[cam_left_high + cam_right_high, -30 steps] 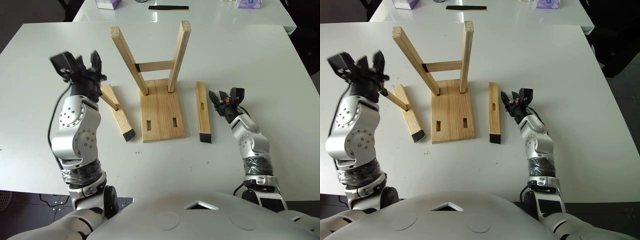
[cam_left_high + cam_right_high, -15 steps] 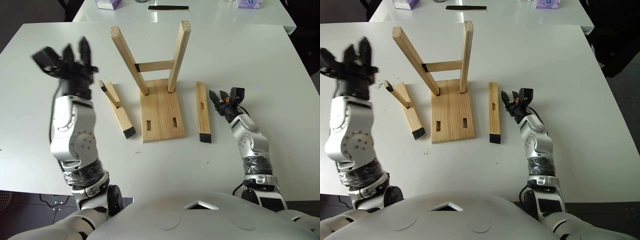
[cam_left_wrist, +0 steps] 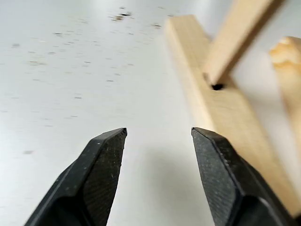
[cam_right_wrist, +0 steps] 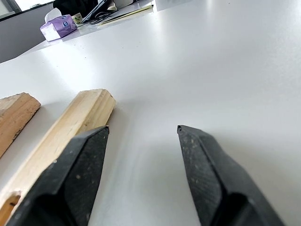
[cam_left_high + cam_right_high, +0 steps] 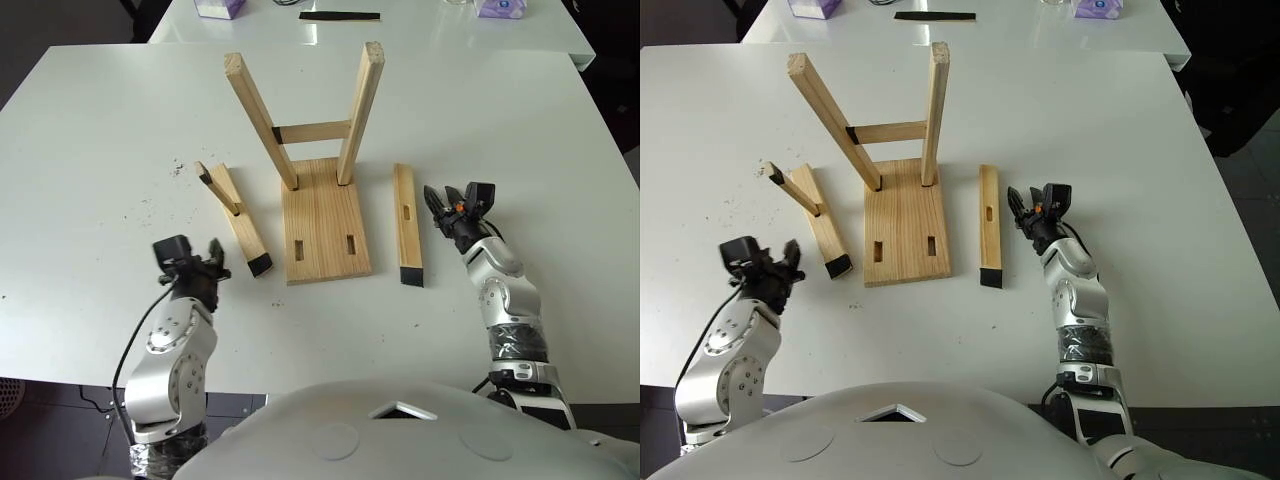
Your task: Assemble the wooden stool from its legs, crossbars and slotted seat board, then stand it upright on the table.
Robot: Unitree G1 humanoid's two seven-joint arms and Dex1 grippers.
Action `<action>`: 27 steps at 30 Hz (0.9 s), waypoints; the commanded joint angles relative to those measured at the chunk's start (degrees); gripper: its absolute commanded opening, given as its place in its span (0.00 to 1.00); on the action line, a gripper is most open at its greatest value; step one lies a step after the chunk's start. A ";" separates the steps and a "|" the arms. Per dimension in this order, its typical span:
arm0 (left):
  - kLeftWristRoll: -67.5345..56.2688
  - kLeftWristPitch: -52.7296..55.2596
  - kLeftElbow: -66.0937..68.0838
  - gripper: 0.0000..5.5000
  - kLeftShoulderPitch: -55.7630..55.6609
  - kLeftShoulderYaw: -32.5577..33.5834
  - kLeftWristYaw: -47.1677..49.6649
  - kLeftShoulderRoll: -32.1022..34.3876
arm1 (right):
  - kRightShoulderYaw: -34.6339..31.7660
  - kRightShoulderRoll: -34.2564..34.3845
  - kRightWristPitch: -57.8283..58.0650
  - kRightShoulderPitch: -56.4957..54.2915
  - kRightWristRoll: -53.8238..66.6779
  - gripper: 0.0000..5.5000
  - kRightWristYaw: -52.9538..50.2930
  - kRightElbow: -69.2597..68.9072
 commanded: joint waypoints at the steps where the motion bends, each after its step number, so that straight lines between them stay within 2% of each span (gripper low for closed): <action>1: -1.93 7.21 -5.97 0.58 -2.74 -2.95 2.01 -2.08 | -0.31 -0.86 1.36 0.91 -0.93 0.49 -0.39 2.18; 4: -0.30 11.21 -7.07 0.64 -4.84 -3.22 3.78 -1.72 | -0.28 -0.69 1.04 1.29 -0.99 0.49 -0.41 2.46; 12: 3.92 17.56 -0.39 0.64 -14.20 -2.04 7.26 -3.12 | 0.48 0.64 -0.70 1.19 -1.88 0.49 -1.24 4.29; 19: 4.73 22.44 5.26 0.64 -16.99 1.00 8.42 -7.07 | 1.41 1.10 -1.42 1.42 -2.51 0.49 -0.95 4.65; 24: 6.90 25.53 5.45 0.64 -17.53 0.52 8.66 -6.36 | 1.32 1.15 -1.92 2.12 -2.68 0.49 -1.01 4.79; 27: 7.81 27.08 4.80 0.56 -18.03 -0.06 8.07 -5.65 | 1.33 1.42 -2.25 2.27 -2.68 0.49 -1.34 4.84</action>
